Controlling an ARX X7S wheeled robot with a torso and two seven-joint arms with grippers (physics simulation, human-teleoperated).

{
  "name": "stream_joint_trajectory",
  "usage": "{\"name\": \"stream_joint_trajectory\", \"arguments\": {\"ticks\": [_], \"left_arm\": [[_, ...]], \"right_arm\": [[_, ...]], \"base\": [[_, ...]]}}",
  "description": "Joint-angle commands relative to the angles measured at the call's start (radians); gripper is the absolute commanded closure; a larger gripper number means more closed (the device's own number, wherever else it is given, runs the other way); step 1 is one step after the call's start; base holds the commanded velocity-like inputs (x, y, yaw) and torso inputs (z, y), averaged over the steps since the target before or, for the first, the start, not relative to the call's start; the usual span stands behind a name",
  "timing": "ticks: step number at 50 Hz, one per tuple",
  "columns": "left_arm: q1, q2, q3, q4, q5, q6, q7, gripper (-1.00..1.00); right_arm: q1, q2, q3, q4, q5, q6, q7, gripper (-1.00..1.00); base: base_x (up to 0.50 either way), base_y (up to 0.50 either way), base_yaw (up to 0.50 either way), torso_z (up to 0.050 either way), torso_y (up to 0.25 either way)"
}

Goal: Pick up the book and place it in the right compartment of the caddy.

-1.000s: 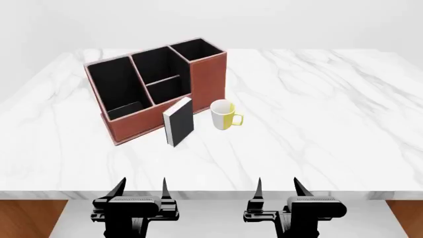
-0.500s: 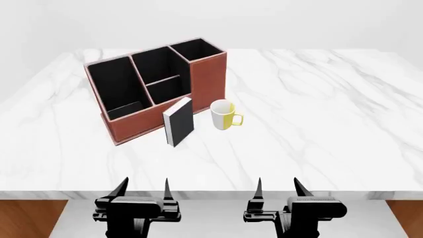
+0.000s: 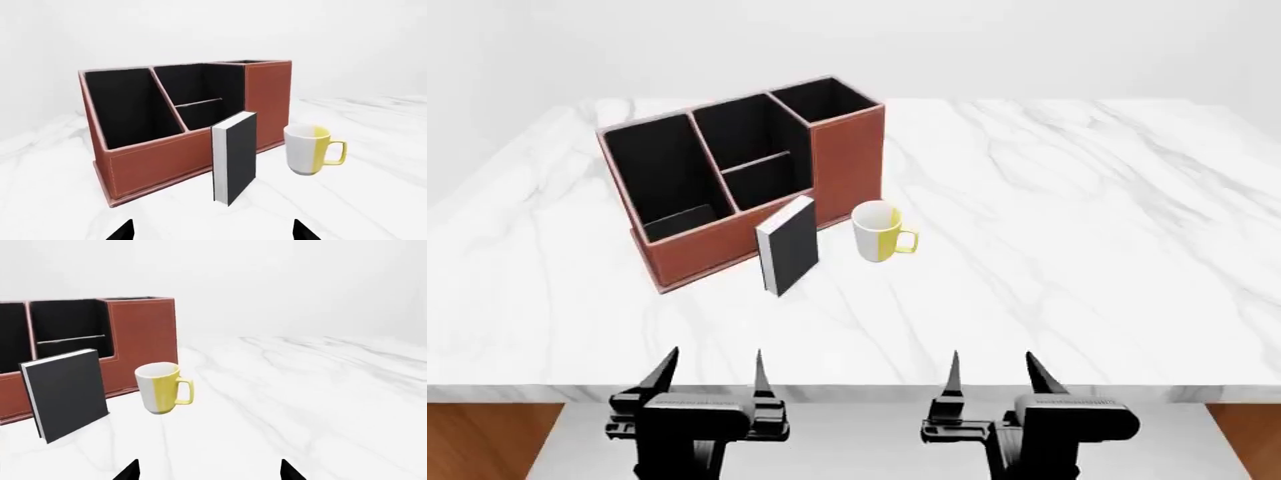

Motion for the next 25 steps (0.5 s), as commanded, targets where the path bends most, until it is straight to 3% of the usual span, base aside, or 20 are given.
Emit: {"name": "stream_joint_trajectory", "arguments": {"ticks": [1,10,25], "left_arm": [[0.036,-0.010,-0.038,0.228,0.079,0.057,-0.072,-1.00],[0.088,-0.027,-0.064,0.434,0.163,0.196,-0.153,-1.00],[0.101,-0.047,-0.040,0.449,0.197,0.221,-0.184,-1.00]], "right_arm": [[-0.039,0.002,0.030,-0.212,0.022,-0.038,0.014,-1.00],[-0.091,0.009,0.039,-0.354,0.090,-0.237,0.008,-1.00],[-0.104,0.031,0.022,-0.380,0.125,-0.290,0.016,-1.00]], "base": [[0.00,0.00,0.00,0.000,0.000],[0.01,0.00,0.00,0.000,0.000],[0.49,0.00,0.00,0.000,0.000]]}}
